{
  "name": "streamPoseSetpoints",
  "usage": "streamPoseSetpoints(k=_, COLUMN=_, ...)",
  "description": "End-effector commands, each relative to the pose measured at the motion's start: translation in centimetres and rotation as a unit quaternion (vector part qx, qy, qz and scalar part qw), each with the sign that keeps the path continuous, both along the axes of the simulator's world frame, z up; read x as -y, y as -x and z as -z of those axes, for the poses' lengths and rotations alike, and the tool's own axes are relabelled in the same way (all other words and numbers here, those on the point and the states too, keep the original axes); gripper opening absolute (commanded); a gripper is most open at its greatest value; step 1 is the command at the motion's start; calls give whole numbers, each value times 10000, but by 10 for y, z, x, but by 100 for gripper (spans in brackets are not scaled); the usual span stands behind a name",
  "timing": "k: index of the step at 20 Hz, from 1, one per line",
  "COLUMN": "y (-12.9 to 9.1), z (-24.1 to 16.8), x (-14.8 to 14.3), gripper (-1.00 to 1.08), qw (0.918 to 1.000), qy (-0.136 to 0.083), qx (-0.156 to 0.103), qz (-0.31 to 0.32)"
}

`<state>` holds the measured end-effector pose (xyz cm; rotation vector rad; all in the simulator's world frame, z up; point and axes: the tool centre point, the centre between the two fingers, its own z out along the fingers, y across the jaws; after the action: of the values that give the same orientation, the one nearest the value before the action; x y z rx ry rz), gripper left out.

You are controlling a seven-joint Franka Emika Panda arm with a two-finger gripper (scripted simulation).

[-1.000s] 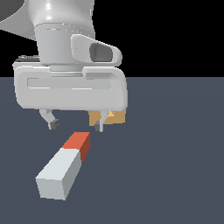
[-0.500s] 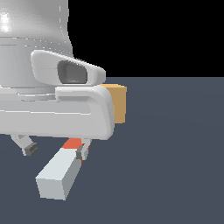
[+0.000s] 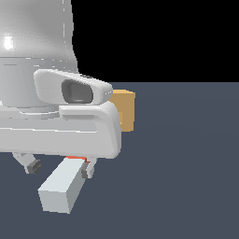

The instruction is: Insert the peg into the horizontal hole in a box.

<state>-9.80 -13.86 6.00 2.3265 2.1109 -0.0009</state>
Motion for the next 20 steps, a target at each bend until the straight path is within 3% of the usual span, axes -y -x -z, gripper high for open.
streamPoseSetpoints(k=1, y=1, z=11, x=0, gripper=100, qw=10000, qy=-1, qx=-4, qz=0)
streamPoseSetpoints(k=11, y=0, z=38, x=1, gripper=100, qw=10000, qy=-2, qx=0, qz=-1)
streamPoseSetpoints(k=12, y=0, z=38, x=1, gripper=-100, qw=10000, qy=-2, qx=0, qz=-1)
streamPoseSetpoints(k=20, y=0, z=38, x=1, gripper=-100, qw=10000, qy=-2, qx=0, qz=-1)
